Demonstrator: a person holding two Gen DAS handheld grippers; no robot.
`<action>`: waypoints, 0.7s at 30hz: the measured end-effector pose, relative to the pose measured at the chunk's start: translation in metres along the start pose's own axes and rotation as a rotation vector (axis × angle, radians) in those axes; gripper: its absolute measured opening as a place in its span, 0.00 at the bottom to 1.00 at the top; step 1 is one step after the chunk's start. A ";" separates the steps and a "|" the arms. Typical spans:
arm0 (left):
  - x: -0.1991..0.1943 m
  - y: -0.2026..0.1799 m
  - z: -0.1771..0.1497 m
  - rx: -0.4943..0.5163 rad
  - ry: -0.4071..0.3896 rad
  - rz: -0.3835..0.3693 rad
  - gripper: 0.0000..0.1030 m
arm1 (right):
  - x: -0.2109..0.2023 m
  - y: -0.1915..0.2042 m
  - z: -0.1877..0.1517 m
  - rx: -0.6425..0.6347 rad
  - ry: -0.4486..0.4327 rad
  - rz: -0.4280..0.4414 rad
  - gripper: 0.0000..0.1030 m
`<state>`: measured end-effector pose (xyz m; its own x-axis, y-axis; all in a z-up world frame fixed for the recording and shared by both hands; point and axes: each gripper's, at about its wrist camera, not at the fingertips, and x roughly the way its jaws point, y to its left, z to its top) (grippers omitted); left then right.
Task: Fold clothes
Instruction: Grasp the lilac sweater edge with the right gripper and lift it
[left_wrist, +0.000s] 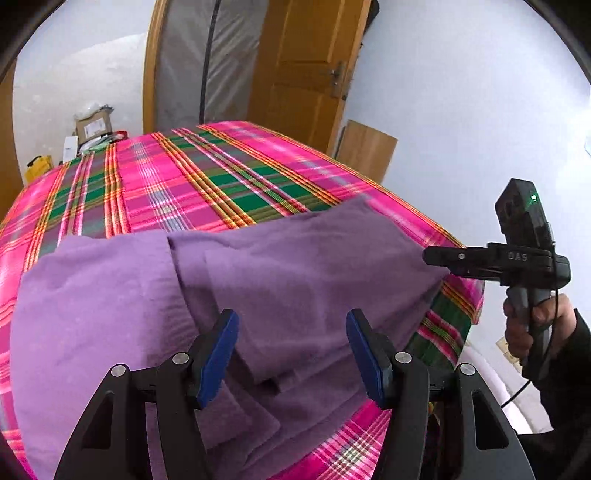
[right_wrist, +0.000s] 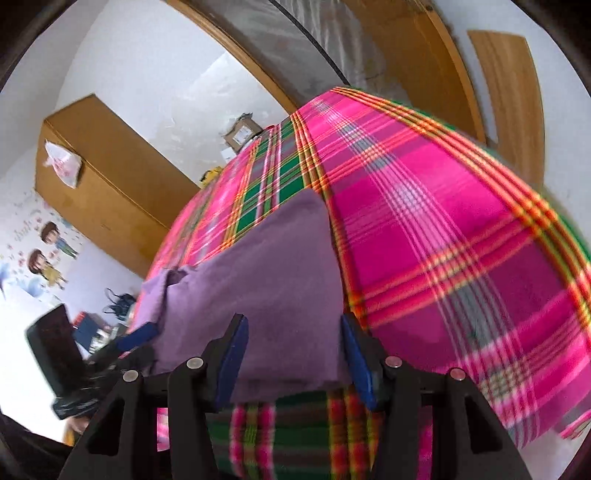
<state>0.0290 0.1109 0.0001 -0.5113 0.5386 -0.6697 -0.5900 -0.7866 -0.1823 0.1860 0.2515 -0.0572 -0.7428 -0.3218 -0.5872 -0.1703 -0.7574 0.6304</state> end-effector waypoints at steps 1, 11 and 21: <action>0.000 0.000 0.000 -0.002 -0.001 0.001 0.61 | -0.001 -0.002 -0.001 0.022 0.007 0.023 0.51; 0.002 0.002 -0.004 -0.017 0.007 -0.005 0.61 | 0.000 -0.013 0.000 0.152 0.020 0.185 0.48; -0.002 0.004 -0.004 -0.030 -0.001 0.001 0.61 | 0.003 -0.016 0.004 0.200 0.000 0.186 0.48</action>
<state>0.0300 0.1051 -0.0028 -0.5124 0.5380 -0.6693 -0.5706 -0.7958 -0.2028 0.1838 0.2647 -0.0671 -0.7731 -0.4451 -0.4520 -0.1556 -0.5576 0.8154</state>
